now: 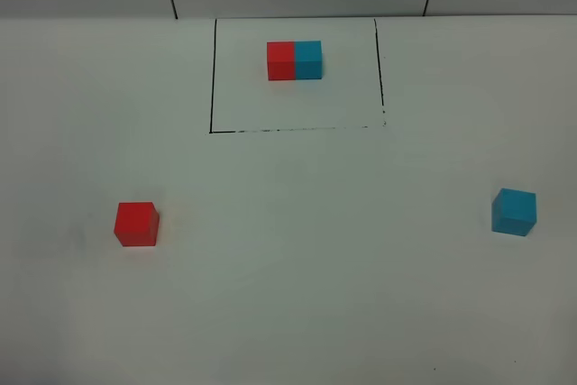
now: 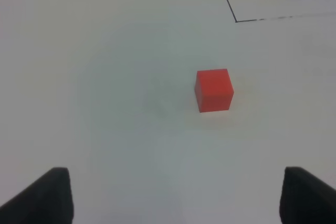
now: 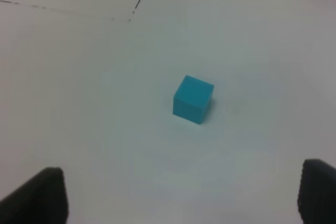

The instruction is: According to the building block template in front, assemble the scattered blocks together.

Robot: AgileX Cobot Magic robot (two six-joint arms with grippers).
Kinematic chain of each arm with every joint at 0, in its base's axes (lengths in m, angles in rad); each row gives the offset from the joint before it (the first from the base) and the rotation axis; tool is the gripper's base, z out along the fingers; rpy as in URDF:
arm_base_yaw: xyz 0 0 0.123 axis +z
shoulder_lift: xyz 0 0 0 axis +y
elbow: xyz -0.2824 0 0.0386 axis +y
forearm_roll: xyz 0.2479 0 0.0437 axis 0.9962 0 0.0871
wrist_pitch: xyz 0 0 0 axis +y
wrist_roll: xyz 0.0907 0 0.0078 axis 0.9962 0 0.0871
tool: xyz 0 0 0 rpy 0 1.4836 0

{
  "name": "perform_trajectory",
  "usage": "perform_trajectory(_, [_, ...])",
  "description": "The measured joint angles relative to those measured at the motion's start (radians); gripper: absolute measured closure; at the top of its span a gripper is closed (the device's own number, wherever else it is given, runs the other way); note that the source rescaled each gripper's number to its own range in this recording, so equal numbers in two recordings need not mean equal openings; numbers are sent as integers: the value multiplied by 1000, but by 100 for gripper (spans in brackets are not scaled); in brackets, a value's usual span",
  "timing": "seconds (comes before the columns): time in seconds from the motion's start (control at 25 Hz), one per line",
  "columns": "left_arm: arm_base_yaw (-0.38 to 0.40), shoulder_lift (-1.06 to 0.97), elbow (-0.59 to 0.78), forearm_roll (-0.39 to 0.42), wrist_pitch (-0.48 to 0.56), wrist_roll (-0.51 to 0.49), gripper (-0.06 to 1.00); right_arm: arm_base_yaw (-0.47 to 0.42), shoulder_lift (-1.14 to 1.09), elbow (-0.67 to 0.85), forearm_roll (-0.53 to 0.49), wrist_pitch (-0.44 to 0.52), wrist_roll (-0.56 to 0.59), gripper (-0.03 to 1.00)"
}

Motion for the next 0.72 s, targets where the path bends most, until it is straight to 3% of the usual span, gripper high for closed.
perform_trajectory(0.32, [0,291,-80,68,-15,-72,26,0,0,0,0,0,1,20])
perform_trajectory(0.72, [0,992,-253,-35,7,-71,26,0,0,0,0,0,1,20])
